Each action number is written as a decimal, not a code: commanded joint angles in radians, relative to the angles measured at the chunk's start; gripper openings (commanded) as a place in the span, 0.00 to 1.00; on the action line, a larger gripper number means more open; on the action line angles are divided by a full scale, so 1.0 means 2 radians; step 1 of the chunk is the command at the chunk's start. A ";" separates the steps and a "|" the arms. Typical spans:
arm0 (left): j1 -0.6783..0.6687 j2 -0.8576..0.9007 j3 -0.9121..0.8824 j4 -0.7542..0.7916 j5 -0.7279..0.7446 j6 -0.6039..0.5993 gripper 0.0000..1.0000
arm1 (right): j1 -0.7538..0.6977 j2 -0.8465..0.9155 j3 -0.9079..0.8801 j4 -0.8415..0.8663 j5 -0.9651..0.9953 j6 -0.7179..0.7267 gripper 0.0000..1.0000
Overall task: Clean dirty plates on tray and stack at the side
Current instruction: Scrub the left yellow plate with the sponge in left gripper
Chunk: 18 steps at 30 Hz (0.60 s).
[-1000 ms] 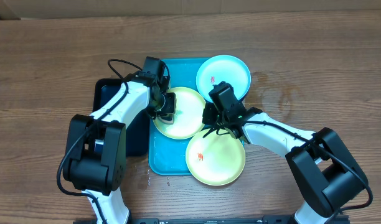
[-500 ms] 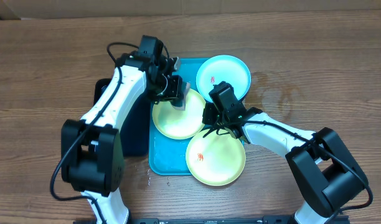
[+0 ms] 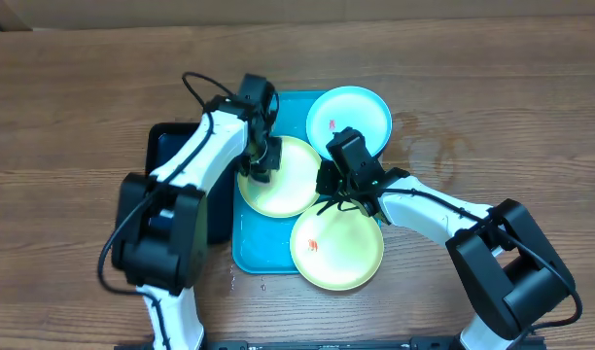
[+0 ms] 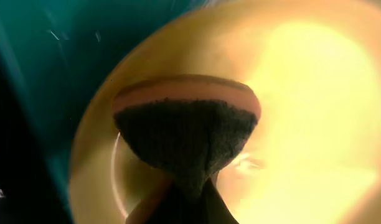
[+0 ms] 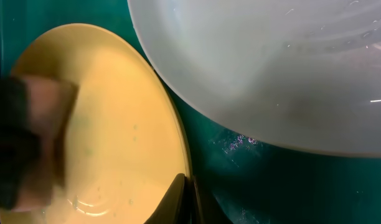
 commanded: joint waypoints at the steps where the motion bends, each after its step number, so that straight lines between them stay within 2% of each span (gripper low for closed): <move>1: -0.001 0.041 -0.007 0.001 0.028 -0.015 0.04 | 0.002 -0.001 0.000 0.002 -0.001 0.000 0.04; 6: 0.000 0.053 -0.005 -0.002 0.181 0.032 0.04 | 0.002 -0.001 0.000 0.002 -0.001 0.000 0.04; 11: 0.018 0.019 0.033 -0.031 0.238 0.034 0.04 | 0.002 -0.001 0.000 0.001 -0.004 0.000 0.04; 14: 0.021 -0.023 0.054 -0.039 0.231 0.034 0.04 | 0.002 -0.001 0.000 0.001 -0.004 0.000 0.04; 18: 0.018 -0.080 0.062 -0.039 0.140 0.009 0.04 | 0.002 -0.001 0.000 0.001 -0.006 0.000 0.04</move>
